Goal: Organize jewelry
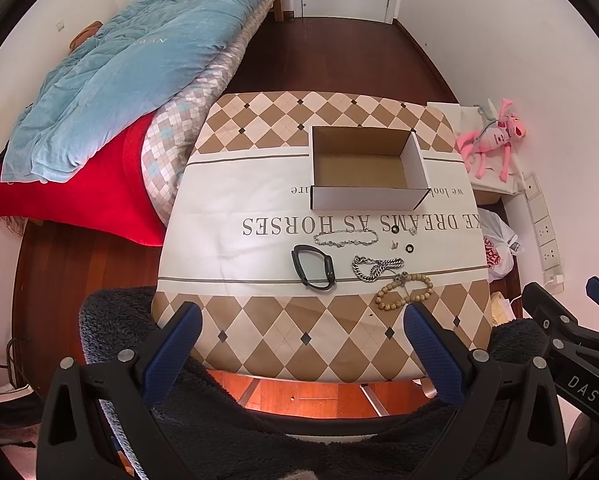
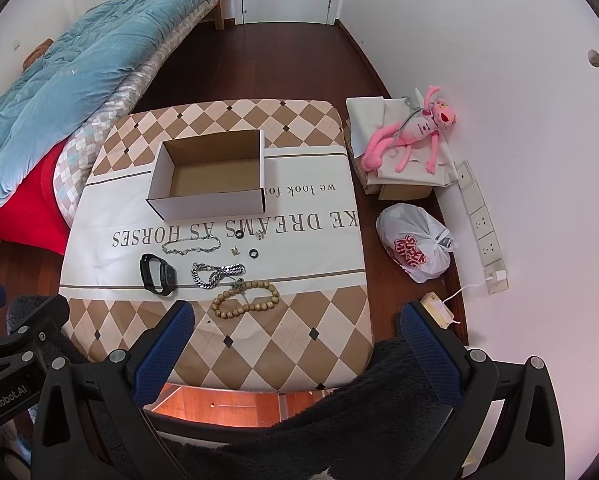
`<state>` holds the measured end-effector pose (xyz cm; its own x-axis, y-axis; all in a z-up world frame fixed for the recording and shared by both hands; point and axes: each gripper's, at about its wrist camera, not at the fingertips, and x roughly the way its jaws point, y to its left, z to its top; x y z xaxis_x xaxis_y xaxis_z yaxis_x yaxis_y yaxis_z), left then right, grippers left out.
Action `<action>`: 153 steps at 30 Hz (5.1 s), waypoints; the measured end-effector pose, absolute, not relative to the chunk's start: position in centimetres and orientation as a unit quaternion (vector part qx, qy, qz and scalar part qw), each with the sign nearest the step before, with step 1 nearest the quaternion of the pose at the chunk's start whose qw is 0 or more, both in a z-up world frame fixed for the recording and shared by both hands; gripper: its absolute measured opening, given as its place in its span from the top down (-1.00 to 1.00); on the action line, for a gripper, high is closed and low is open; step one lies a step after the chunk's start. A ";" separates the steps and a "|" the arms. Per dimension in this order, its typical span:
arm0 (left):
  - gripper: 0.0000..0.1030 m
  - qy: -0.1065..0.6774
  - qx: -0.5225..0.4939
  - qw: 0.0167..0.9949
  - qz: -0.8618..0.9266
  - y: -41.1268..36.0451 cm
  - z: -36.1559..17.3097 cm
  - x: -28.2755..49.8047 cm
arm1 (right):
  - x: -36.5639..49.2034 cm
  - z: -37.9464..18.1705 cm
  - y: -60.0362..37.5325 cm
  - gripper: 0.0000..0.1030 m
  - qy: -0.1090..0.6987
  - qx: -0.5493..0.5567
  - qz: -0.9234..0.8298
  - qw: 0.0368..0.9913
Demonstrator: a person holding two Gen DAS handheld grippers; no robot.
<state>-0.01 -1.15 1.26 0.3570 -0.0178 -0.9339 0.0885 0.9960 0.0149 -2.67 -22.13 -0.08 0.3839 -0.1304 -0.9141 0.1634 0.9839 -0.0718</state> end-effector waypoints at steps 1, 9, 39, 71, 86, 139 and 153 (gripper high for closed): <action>-1.00 0.566 0.031 0.823 -0.033 -1.2 1.3 0.0 | -2.7 -0.1 -22.1 -1.00 0.547 0.016 -0.089 0.832; -1.00 0.565 0.030 0.824 -0.033 -1.2 1.2 -0.1 | -2.8 0.2 -22.2 -1.00 0.549 0.016 -0.087 0.831; -1.00 0.563 0.031 0.825 -0.034 -1.2 1.3 0.0 | -2.7 1.0 -22.4 -1.00 0.548 0.016 -0.087 0.832; -1.00 0.559 0.051 0.827 -0.006 -0.9 -1.9 3.4 | -0.4 -2.1 -23.4 -1.00 0.558 0.029 -0.111 0.822; -0.10 0.640 0.046 0.767 -0.006 0.9 -15.0 7.2 | 3.3 -18.1 -24.9 -0.35 0.636 0.092 -0.111 0.758; 0.92 0.566 -0.007 0.818 -0.101 -1.9 -6.7 14.3 | 9.6 -4.5 -22.0 0.82 0.505 0.124 0.044 0.853; 0.74 0.636 -0.032 0.764 -0.102 -3.8 -11.2 24.8 | 22.2 -9.8 -22.0 0.81 0.560 0.110 0.056 0.819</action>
<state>24.81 -3.85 -11.24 0.1692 -0.1972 -0.9657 0.1149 0.9770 -0.1793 22.19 -21.96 -9.76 0.3661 0.2162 -0.9051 0.0311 0.9693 0.2441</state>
